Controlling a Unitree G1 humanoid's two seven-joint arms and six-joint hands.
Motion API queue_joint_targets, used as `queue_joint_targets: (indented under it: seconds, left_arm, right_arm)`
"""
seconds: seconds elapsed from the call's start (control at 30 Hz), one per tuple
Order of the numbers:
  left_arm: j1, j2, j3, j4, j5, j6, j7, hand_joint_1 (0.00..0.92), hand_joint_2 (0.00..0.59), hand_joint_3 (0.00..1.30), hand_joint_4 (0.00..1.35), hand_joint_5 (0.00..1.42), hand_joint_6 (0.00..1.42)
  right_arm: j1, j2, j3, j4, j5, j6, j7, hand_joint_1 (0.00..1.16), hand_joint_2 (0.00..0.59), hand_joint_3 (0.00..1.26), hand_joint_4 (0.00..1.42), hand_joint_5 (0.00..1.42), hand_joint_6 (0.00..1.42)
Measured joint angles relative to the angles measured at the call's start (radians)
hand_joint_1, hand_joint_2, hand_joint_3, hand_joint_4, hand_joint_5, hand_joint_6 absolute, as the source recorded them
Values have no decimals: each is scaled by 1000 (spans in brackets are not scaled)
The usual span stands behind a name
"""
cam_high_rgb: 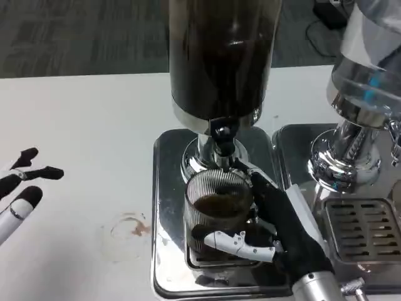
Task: Grasp the cup under the faucet to collect the drink, then remove the cup.
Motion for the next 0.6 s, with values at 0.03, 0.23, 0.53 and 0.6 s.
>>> queue_joint_targets:
  seconds: [0.03,0.23,0.53,0.6]
  left_arm:
    - [0,-1,0,0,0,0,0,0,254,323,0,23,0]
    - [0,-1,0,-1,0,2,0,0,254,329,4,23,0]
    - [-1,-2,0,-1,1,4,0,0,252,330,6,23,0]
    - [-1,-2,0,-1,1,4,0,0,252,330,6,23,0]
  right_arm:
    - [0,0,1,0,-4,-2,-3,960,158,208,471,642,932]
    - [0,0,0,0,-19,-7,-14,961,158,220,501,738,1119]
    - [0,-1,2,0,-26,-9,-24,961,158,251,525,850,1272]
    - [0,-1,2,0,-26,-9,-24,961,158,251,535,854,1281]
